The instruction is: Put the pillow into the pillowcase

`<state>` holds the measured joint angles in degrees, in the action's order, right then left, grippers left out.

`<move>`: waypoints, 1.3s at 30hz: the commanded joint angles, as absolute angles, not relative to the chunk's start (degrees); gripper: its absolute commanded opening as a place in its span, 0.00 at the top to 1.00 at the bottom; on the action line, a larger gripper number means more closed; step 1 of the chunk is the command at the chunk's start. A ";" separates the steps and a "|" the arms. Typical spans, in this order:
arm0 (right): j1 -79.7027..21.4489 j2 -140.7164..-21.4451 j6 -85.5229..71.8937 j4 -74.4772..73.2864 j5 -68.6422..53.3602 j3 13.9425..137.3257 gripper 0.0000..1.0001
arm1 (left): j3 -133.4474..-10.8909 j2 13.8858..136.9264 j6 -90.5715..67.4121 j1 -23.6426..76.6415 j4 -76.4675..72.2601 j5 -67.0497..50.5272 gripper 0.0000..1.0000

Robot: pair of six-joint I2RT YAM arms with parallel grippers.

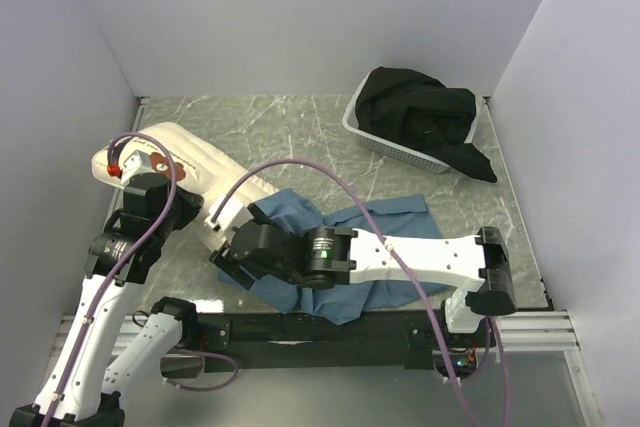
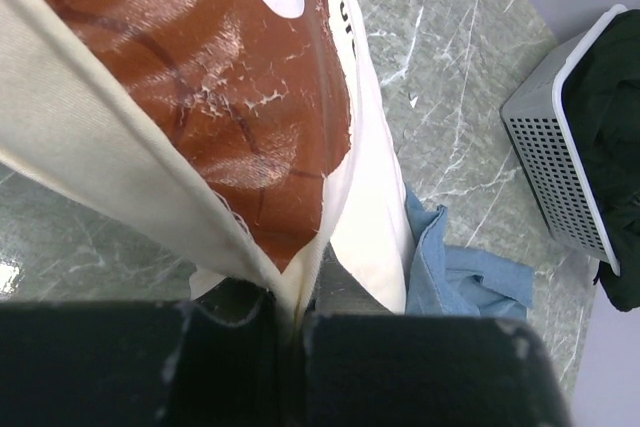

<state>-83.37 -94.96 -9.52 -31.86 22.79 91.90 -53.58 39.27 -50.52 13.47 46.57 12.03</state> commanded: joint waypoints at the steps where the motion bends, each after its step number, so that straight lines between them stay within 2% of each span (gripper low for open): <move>1: -83.06 -96.50 -9.14 -34.10 22.59 94.48 0.24 | -54.93 38.23 -52.03 13.71 36.65 11.34 0.99; 4: -82.97 -96.42 -9.49 -34.19 21.71 94.66 0.48 | -54.76 38.32 -52.03 13.71 36.74 11.25 0.99; 5: -82.97 -96.07 -9.32 -33.93 21.36 94.92 0.62 | -54.76 38.23 -52.03 13.71 36.83 11.25 0.99; 8: -82.97 -95.71 -9.23 -34.36 21.45 97.19 0.78 | -54.32 38.06 -52.21 13.71 36.83 11.69 0.99; 11: -82.97 -96.32 -9.05 -35.06 20.74 100.79 0.86 | -53.79 37.88 -52.38 13.71 36.65 11.95 0.99; 18: -82.97 -100.19 -9.58 -37.53 21.09 111.26 0.91 | -52.47 37.53 -53.35 14.24 36.12 11.87 0.99; 22: -81.31 -104.31 -10.72 -38.06 20.57 115.74 0.97 | -52.21 37.27 -54.58 14.50 36.04 10.99 0.99; 23: -80.78 -104.76 -11.24 -37.27 20.39 115.75 1.00 | -51.60 37.00 -55.36 14.85 35.86 10.29 0.99; 31: -70.67 -98.27 -19.86 -29.62 15.74 104.07 1.00 | -52.64 32.96 -55.99 16.52 37.70 6.78 0.99; 35: -65.40 -101.94 -20.57 -31.90 14.07 106.08 1.00 | -55.01 33.57 -54.93 16.70 37.01 1.15 0.99; 38: -61.09 -108.09 -20.31 -30.33 0.66 108.54 1.00 | -56.68 35.15 -54.23 16.87 35.86 -1.84 0.99; 39: -60.39 -110.11 -18.91 -30.67 -8.61 109.94 1.00 | -57.39 35.85 -53.88 16.96 35.69 -2.45 0.99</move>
